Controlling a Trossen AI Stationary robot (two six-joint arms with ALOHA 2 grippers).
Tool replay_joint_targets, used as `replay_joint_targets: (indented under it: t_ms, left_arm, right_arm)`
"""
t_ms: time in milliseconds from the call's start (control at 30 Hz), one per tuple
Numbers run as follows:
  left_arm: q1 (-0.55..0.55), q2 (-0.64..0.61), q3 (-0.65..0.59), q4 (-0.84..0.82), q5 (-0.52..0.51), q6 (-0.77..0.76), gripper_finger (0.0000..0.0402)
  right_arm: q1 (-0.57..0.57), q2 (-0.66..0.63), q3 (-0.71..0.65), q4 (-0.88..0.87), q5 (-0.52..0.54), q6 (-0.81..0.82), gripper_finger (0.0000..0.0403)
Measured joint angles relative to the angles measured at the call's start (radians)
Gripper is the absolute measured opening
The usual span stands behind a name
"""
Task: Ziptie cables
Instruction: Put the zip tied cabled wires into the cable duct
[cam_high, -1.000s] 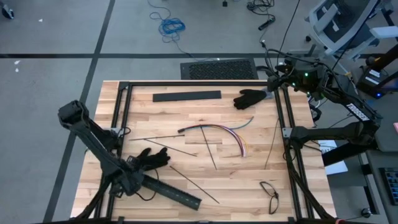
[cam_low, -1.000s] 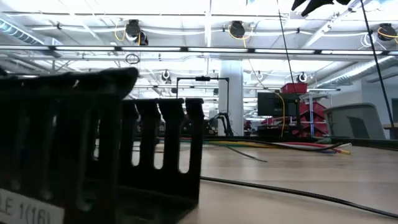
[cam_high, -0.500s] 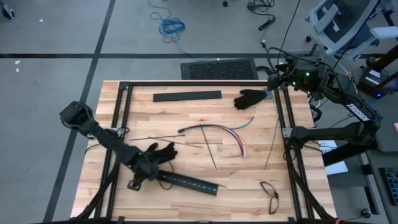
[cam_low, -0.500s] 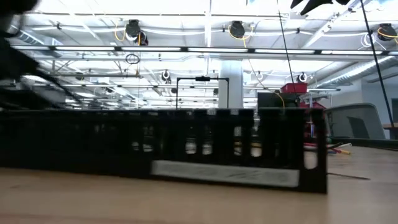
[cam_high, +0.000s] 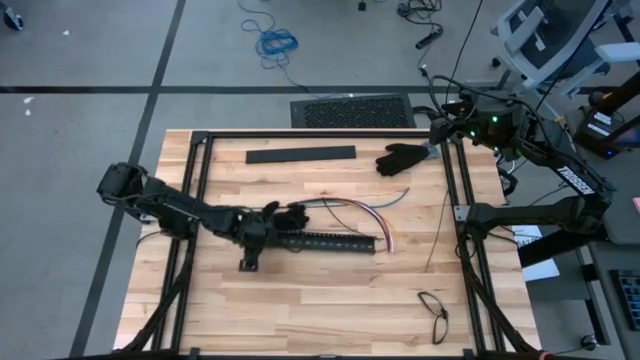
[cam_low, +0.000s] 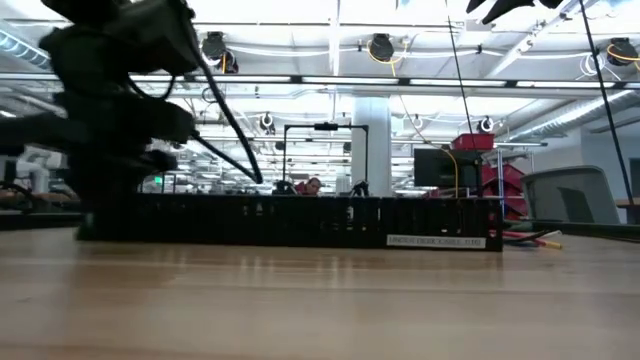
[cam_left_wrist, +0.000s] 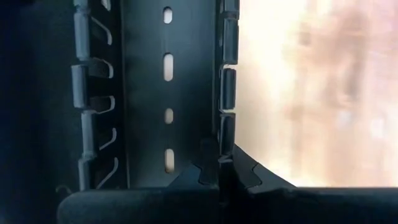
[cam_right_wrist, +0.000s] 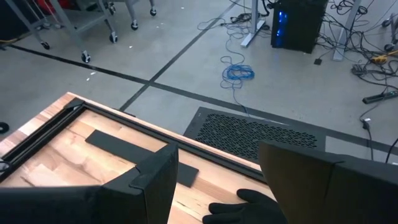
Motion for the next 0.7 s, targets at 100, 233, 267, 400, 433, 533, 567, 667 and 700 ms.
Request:
replay_joint_targets:
  t_ms: [100, 233, 267, 400, 433, 533, 567, 667, 700]
  left_arm:
    - [0.060, 0.000, 0.000, 0.000, -0.022, 0.056, 0.0000]
    - [0.139, 0.001, -0.002, 0.011, -0.058, 0.105, 0.0000]
    - [0.160, 0.001, -0.003, 0.022, -0.060, 0.110, 0.0000]
    - [0.235, 0.004, -0.005, 0.071, -0.064, 0.113, 0.0000]
    - [0.249, 0.004, -0.005, 0.076, -0.064, 0.118, 0.0000]
    - [0.252, 0.004, -0.004, 0.070, -0.055, 0.101, 0.0000]
    - [0.241, 0.004, -0.003, 0.060, -0.037, 0.099, 0.0000]
    - [0.174, 0.002, -0.002, 0.024, -0.029, 0.082, 0.0000]
    - [0.148, 0.001, -0.002, 0.018, -0.022, 0.078, 0.0000]
  right_arm:
    - [0.000, 0.000, 0.000, 0.000, -0.002, 0.001, 0.0217]
    - [0.000, 0.000, 0.000, 0.003, -0.004, 0.001, 0.0217]
    - [0.000, 0.000, 0.000, 0.006, -0.004, 0.001, 0.0217]
    - [0.000, 0.000, 0.000, 0.007, -0.004, 0.005, 0.0217]
    - [0.000, 0.000, 0.000, 0.007, -0.005, 0.005, 0.0217]
    - [0.000, 0.000, 0.000, 0.007, -0.031, 0.005, 0.0217]
    - [0.000, 0.000, 0.000, 0.007, -0.035, 0.005, 0.0217]
    - [0.000, 0.000, 0.000, 0.006, -0.048, 0.000, 0.0217]
    - [0.000, 0.000, 0.000, 0.006, -0.051, -0.001, 0.0217]
